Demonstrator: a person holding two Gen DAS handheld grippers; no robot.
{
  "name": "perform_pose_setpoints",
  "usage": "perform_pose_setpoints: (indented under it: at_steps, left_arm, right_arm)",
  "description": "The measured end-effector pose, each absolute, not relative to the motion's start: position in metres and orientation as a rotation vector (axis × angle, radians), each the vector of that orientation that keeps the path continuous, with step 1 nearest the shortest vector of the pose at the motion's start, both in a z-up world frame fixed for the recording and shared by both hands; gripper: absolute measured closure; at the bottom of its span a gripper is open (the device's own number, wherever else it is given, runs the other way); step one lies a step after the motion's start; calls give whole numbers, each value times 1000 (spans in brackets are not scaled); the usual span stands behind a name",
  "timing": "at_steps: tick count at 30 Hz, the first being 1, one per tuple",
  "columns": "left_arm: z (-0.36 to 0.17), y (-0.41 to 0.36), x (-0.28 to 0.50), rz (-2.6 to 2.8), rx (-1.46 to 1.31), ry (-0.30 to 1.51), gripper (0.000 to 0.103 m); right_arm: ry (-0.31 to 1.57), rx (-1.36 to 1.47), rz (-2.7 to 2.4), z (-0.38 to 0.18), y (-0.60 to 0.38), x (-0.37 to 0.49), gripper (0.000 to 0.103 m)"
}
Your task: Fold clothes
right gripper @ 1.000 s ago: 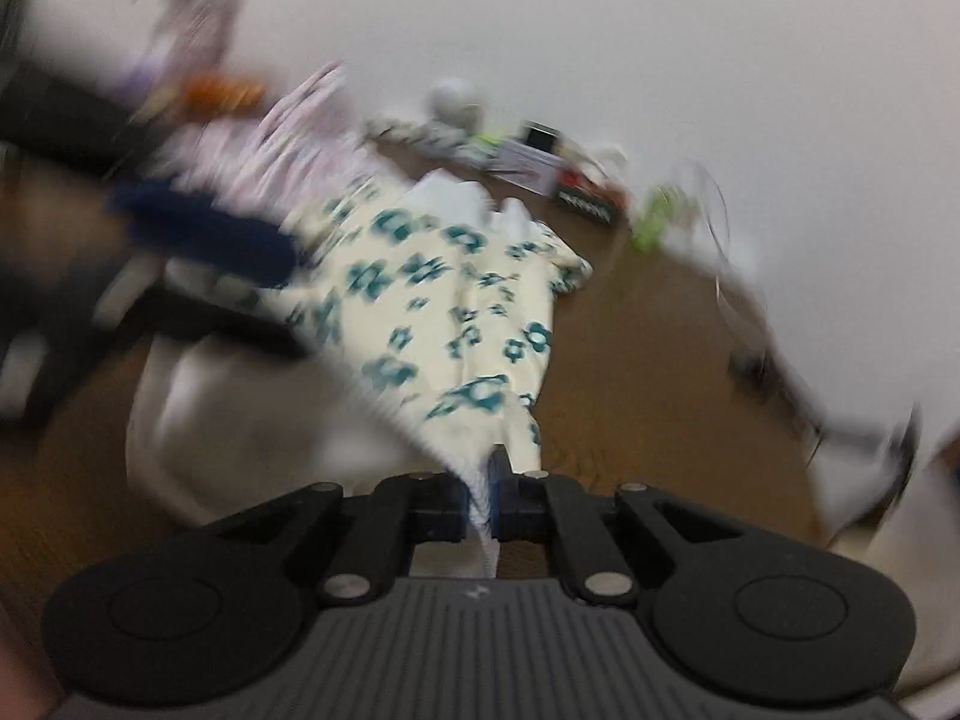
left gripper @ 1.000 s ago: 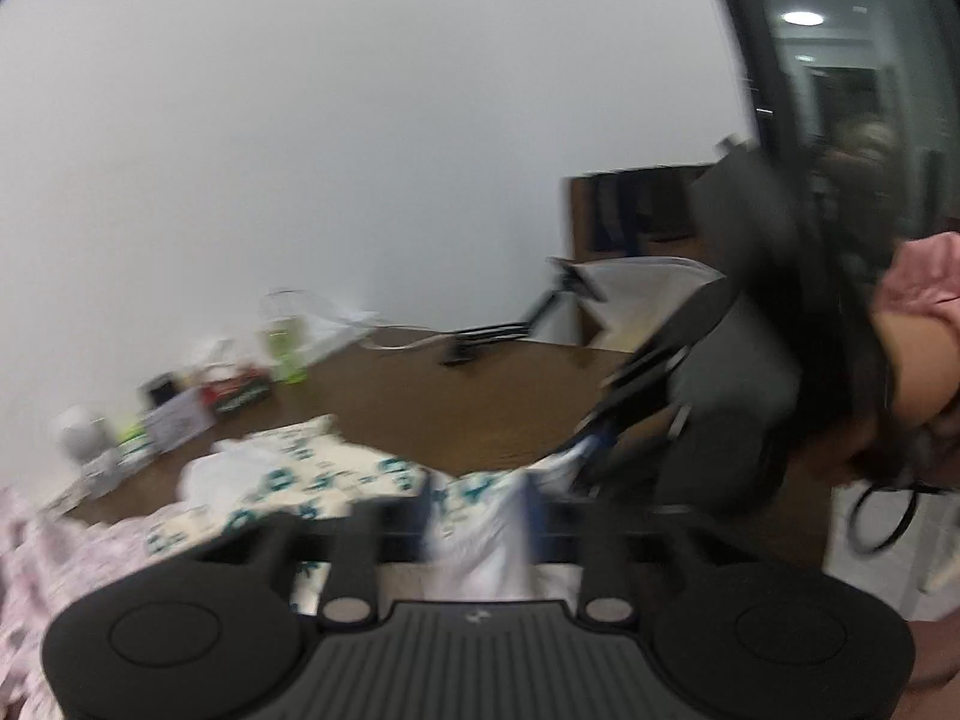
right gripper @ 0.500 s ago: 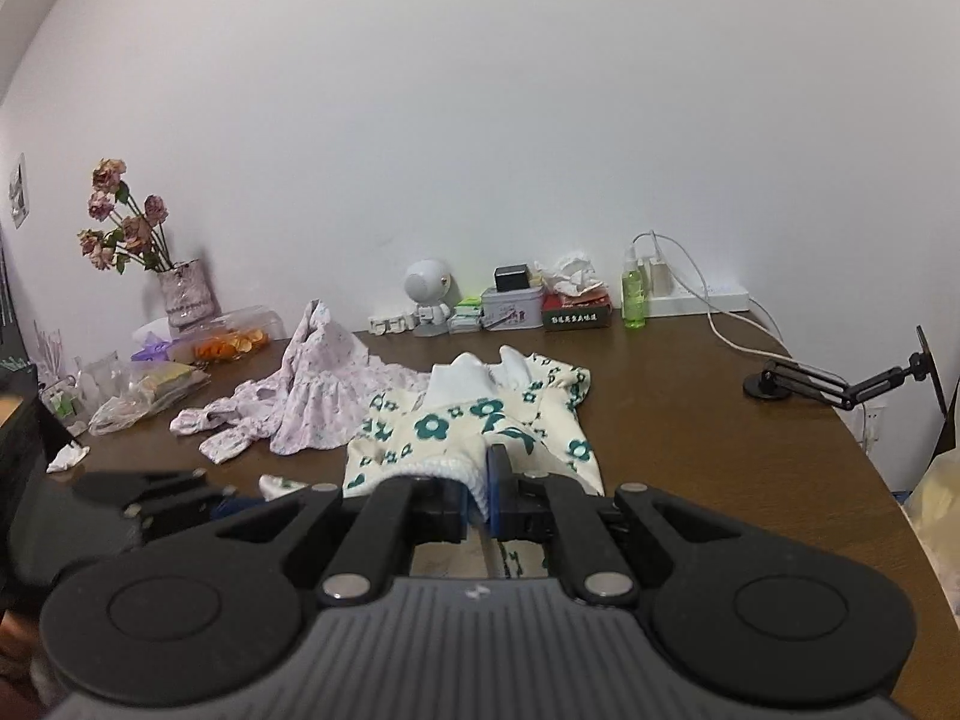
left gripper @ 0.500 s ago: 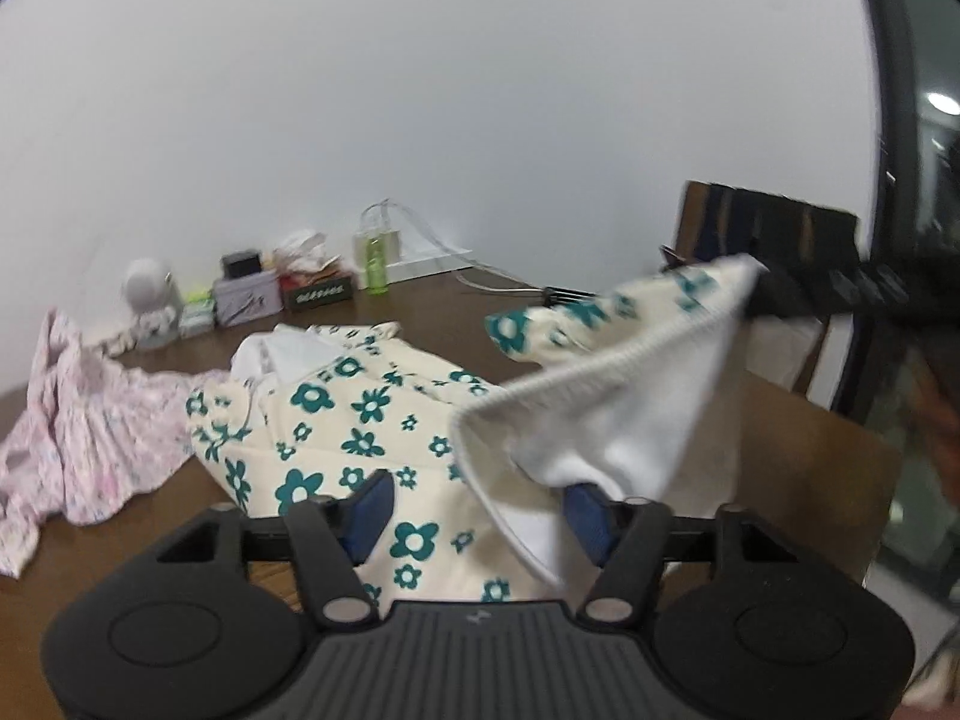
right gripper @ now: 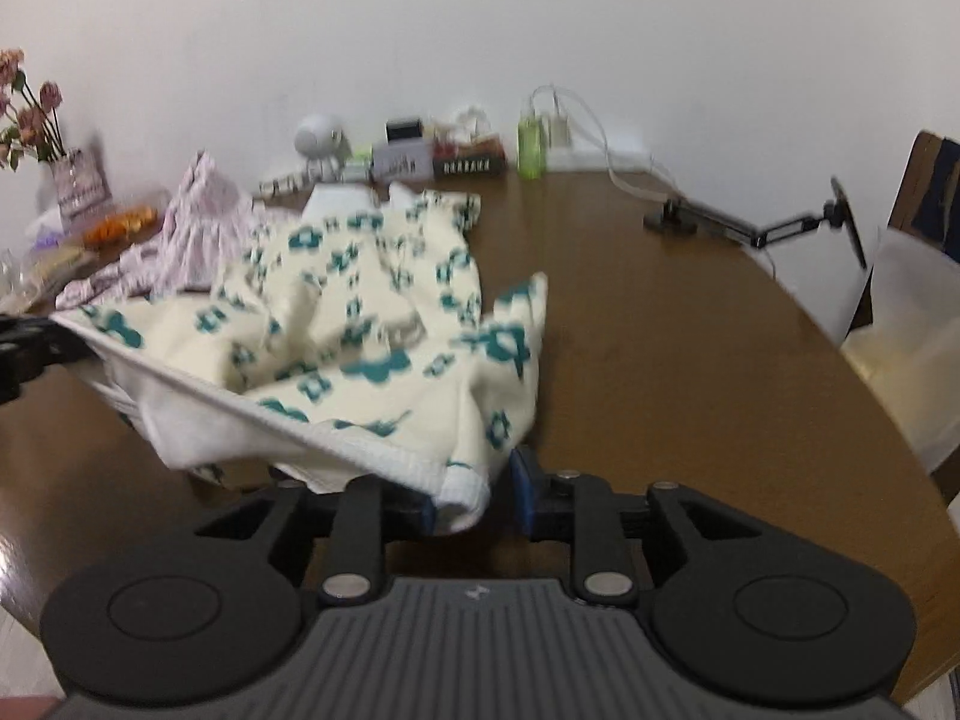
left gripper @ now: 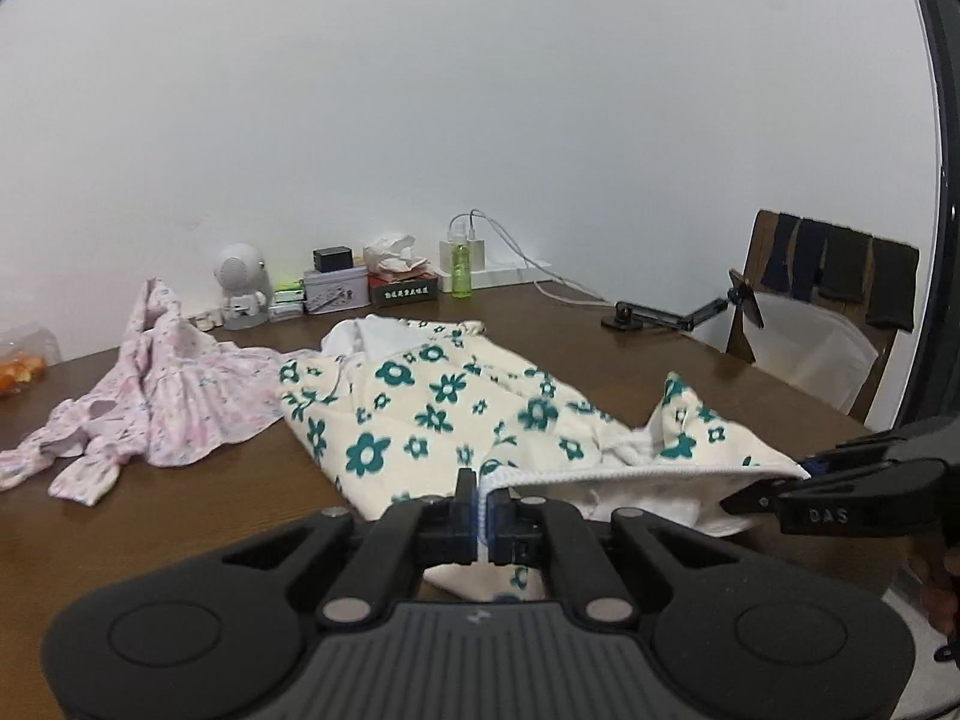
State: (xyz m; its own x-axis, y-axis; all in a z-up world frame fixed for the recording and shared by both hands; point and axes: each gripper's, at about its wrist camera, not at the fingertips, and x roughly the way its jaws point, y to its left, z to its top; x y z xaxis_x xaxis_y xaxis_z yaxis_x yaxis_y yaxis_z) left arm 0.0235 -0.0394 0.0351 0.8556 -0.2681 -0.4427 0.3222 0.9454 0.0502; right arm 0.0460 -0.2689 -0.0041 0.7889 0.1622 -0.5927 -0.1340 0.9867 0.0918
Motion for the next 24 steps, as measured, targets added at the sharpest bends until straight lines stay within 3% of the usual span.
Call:
perform_pose_setpoints:
  at_steps: [1, 6, 11, 14, 17, 19, 21, 24]
  left_arm:
    - [33, -40, 21, -305, 132, 452, 100]
    - [21, -45, 17, -285, 202, 483, 66]
    - [17, -62, 11, -342, 375, 455, 52]
    - [14, -75, 4, -383, 534, 410, 52]
    - [12, -82, 8, -402, 613, 385, 53]
    - [13, -83, 15, -399, 617, 385, 60]
    - [15, -80, 22, -417, 596, 407, 102]
    - [16, -73, 27, -459, 526, 455, 100]
  right_arm:
    - [645, 51, 161, -7, -269, 47, 80]
    - [642, 62, 176, -8, -271, 48, 95]
    - [631, 75, 173, -4, -276, 46, 96]
    - [621, 80, 178, -2, -278, 44, 96]
    - [610, 72, 193, 0, -275, 43, 96]
    - [606, 71, 198, 1, -274, 43, 96]
    - [607, 77, 198, 0, -276, 43, 96]
    - [630, 92, 208, -2, -279, 44, 95]
